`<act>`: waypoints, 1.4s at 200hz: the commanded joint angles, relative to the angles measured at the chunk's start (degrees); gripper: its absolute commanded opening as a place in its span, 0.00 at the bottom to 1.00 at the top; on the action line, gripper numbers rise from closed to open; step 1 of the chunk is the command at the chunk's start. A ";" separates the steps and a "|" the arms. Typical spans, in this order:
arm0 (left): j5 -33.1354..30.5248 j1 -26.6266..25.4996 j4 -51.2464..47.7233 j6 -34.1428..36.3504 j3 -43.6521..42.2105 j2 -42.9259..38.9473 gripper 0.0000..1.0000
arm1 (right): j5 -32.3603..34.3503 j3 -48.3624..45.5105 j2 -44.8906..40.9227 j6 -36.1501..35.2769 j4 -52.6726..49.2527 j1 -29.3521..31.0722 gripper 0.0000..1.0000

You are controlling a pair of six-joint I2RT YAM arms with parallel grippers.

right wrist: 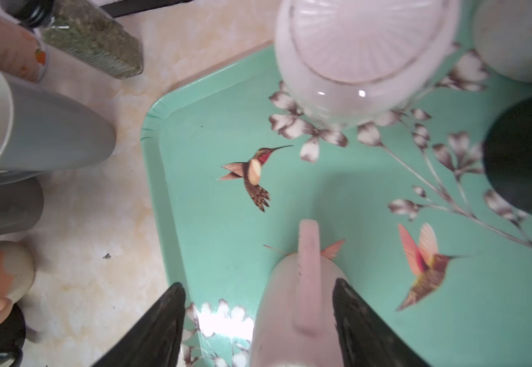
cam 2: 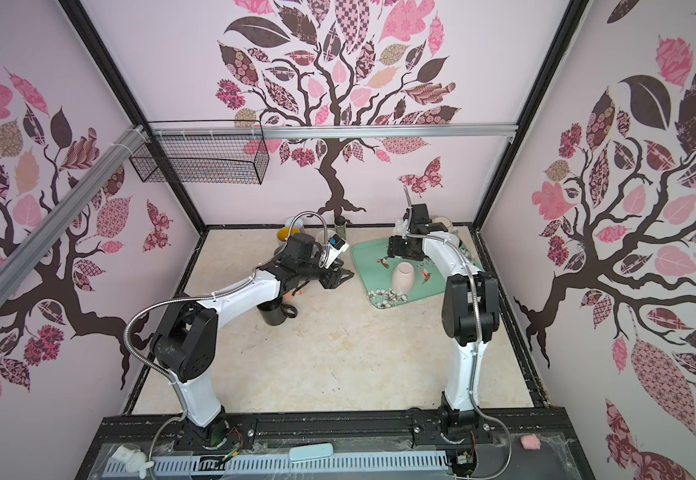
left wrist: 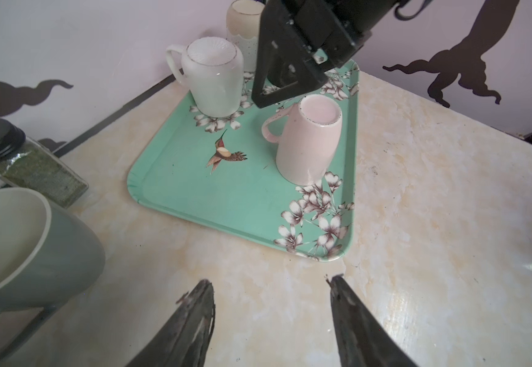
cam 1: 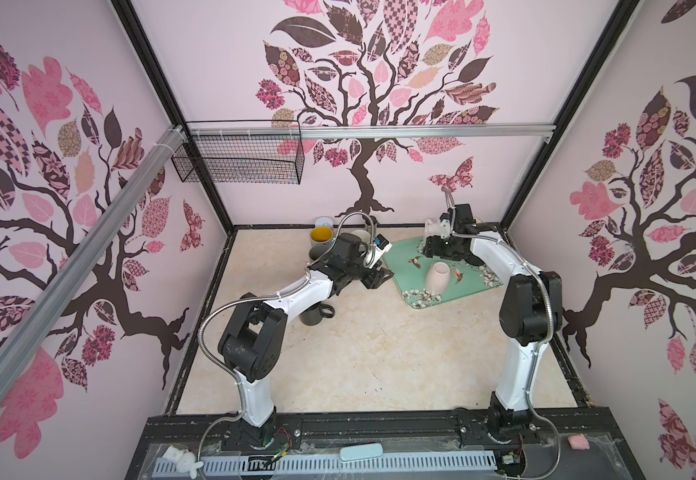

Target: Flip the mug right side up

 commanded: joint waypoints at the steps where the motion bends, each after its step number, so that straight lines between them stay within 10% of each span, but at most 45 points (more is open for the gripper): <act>1: -1.36 -2.99 -3.99 -6.25 6.81 2.59 0.60 | 0.85 -2.54 -5.21 3.00 2.45 -3.88 0.74; 102: -2.21 -21.85 0.32 -0.69 11.20 14.53 0.56 | -22.35 3.85 8.62 -4.40 10.77 -7.47 0.42; 195: -0.61 -18.33 3.51 -14.51 28.33 29.17 0.57 | -20.77 3.98 11.89 -5.66 5.57 -9.41 0.32; 280: -6.38 -13.02 6.27 -20.51 25.16 28.08 0.59 | -19.67 -2.30 8.06 -4.60 2.36 -9.94 0.29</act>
